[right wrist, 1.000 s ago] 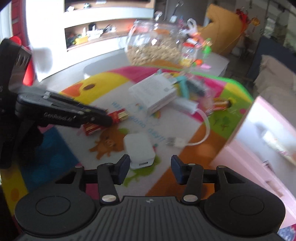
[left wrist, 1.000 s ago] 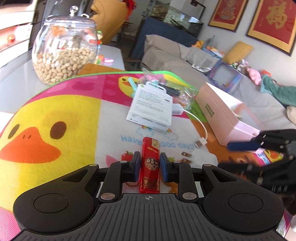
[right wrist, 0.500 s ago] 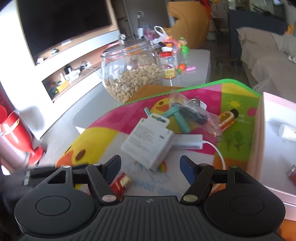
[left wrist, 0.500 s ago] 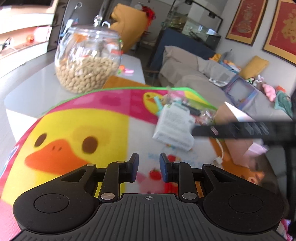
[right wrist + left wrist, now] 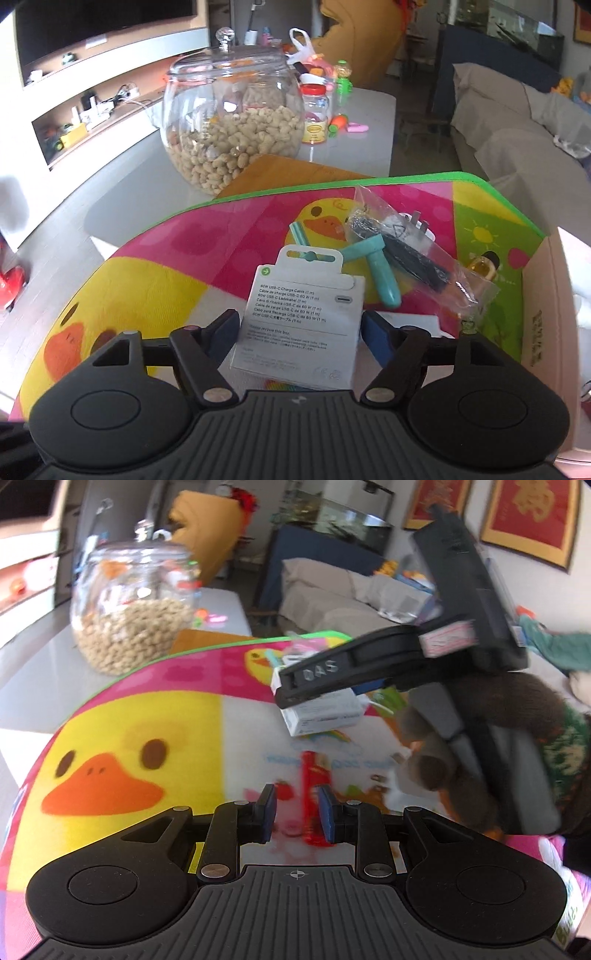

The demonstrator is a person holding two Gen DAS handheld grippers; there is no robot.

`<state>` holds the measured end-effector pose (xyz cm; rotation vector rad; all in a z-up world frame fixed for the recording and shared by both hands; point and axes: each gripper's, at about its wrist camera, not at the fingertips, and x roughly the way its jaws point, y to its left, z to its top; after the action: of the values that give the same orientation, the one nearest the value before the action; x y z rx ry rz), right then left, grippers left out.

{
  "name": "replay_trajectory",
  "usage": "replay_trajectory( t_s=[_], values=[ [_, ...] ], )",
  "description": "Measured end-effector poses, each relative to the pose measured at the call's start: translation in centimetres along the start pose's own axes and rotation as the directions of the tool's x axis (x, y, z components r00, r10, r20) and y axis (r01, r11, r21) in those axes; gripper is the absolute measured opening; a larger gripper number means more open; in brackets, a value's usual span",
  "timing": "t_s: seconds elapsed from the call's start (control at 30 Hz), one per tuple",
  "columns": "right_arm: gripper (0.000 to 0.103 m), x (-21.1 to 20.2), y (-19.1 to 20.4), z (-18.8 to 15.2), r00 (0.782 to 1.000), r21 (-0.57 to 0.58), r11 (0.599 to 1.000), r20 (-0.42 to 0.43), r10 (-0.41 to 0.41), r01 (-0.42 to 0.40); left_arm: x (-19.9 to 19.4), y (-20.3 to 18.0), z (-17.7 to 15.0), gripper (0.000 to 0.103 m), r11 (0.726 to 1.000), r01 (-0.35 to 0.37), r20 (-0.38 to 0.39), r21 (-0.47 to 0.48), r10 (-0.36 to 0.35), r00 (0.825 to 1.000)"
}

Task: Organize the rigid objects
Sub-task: 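Grasp the white charger adapter with the left tool while the right holds the package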

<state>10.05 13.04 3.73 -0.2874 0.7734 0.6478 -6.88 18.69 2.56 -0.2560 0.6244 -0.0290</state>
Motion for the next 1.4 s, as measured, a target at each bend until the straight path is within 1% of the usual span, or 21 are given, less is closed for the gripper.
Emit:
replay_trajectory(
  t_s=[0.1, 0.17, 0.27, 0.37, 0.5, 0.53, 0.57, 0.63, 0.7, 0.77, 0.8, 0.83, 0.9, 1.0, 1.03, 1.1, 1.17, 1.23, 1.27, 1.3, 1.4],
  values=[
    [0.073, -4.4, -1.5, -2.0, 0.998, -0.038, 0.999, 0.052, 0.028, -0.026, 0.2, -1.4, 0.1, 0.027, 0.997, 0.064, -0.013, 0.045, -0.063, 0.998],
    [0.073, -7.4, -3.0, -3.8, 0.996, -0.043, 0.999, 0.09, 0.029, -0.025, 0.6, -2.3, 0.2, 0.027, 0.993, 0.106, -0.035, 0.058, -0.104, 0.994],
    [0.073, -11.3, -5.9, -7.0, 0.99, -0.017, 1.0, 0.137, -0.016, 0.019, 1.3, -3.4, 0.5, 0.027, 0.989, 0.133, -0.056, 0.066, -0.13, 0.99],
    [0.073, -13.8, -8.8, -10.6, 0.984, 0.043, 0.994, 0.146, -0.105, 0.1, 2.2, -4.7, 0.8, 0.027, 0.988, 0.133, -0.072, 0.078, -0.127, 0.989],
    [0.071, -14.7, -13.3, -15.1, 0.978, 0.17, 0.97, 0.083, -0.189, 0.173, 3.1, -5.9, 1.9, 0.027, 0.98, 0.162, -0.061, 0.118, -0.155, 0.986],
    [0.065, -14.7, -14.1, -15.9, 0.976, 0.192, 0.963, 0.07, -0.208, 0.191, 3.3, -6.2, 2.2, 0.027, 0.975, 0.172, -0.063, 0.138, -0.164, 0.984],
    [0.063, -14.7, -14.8, -16.7, 0.973, 0.206, 0.957, 0.061, -0.222, 0.205, 3.6, -6.3, 2.6, 0.027, 0.971, 0.183, -0.067, 0.154, -0.174, 0.982],
    [0.063, -15.2, -15.9, -17.9, 0.974, 0.239, 0.953, 0.083, -0.212, 0.187, 4.7, -6.1, 3.4, 0.027, 0.969, 0.196, -0.096, 0.151, -0.183, 0.978],
    [0.063, -15.3, -16.4, -18.2, 0.974, 0.246, 0.953, 0.094, -0.204, 0.176, 5.7, -5.7, 4.0, 0.027, 0.978, 0.166, -0.12, 0.124, -0.151, 0.981],
    [0.066, -15.3, -16.3, -18.5, 0.972, 0.238, 0.955, 0.111, -0.207, 0.176, 6.1, -5.3, 4.2, 0.027, 0.986, 0.134, -0.129, 0.102, -0.12, 0.984],
    [0.071, -15.2, -16.2, -18.6, 0.971, 0.236, 0.955, 0.118, -0.209, 0.177, 6.2, -4.9, 4.1, 0.027, 0.987, 0.133, -0.138, 0.086, -0.121, 0.983],
    [0.075, -15.2, -16.2, -18.8, 0.97, 0.241, 0.955, 0.124, -0.21, 0.175, 6.1, -4.7, 3.9, 0.027, 0.987, 0.144, -0.15, 0.067, -0.133, 0.98],
    [0.079, -15.2, -16.6, -19.1, 0.969, 0.262, 0.951, 0.137, -0.207, 0.166, 5.7, -4.3, 3.2, 0.027, 0.983, 0.183, -0.175, 0.033, -0.175, 0.969],
    [0.086, -15.0, -17.3, -19.6, 0.969, 0.303, 0.942, 0.146, -0.198, 0.147, 4.5, -4.4, 2.1, 0.027, 0.971, 0.238, -0.19, 0.018, -0.23, 0.954],
    [0.086, -14.9, -17.5, -19.7, 0.97, 0.319, 0.938, 0.151, -0.189, 0.133, 4.2, -4.7, 1.7, 0.027, 0.966, 0.257, -0.201, 0.021, -0.248, 0.948],
    [0.086, -14.8, -18.0, -19.9, 0.973, 0.347, 0.932, 0.155, -0.168, 0.105, 3.9, -5.9, 0.7, 0.027, 0.956, 0.287, -0.239, 0.067, -0.263, 0.935],
    [0.086, -14.7, -18.3, -19.9, 0.976, 0.363, 0.928, 0.153, -0.152, 0.088, 3.8, -7.7, -0.3, 0.028, 0.943, 0.287, -0.278, 0.169, -0.233, 0.932],
    [0.087, -14.6, -18.5, -20.0, 0.978, 0.377, 0.923, 0.152, -0.142, 0.076, 3.5, -9.6, -1.1, 0.028, 0.92, 0.253, -0.262, 0.3, -0.176, 0.949],
    [0.087, -14.6, -18.6, -20.0, 0.978, 0.382, 0.922, 0.153, -0.14, 0.072, 3.5, -10.3, -1.3, 0.028, 0.906, 0.242, -0.26, 0.347, -0.154, 0.953],
    [0.087, -14.6, -18.6, -20.0, 0.979, 0.386, 0.92, 0.153, -0.138, 0.069, 3.6, -10.9, -1.5, 0.028, 0.895, 0.244, -0.263, 0.374, -0.15, 0.953],
    [0.087, -14.5, -18.6, -20.1, 0.979, 0.393, 0.917, 0.153, -0.137, 0.067, 3.9, -11.6, -1.7, 0.038, 0.881, 0.303, -0.291, 0.363, -0.201, 0.935]
  ],
)
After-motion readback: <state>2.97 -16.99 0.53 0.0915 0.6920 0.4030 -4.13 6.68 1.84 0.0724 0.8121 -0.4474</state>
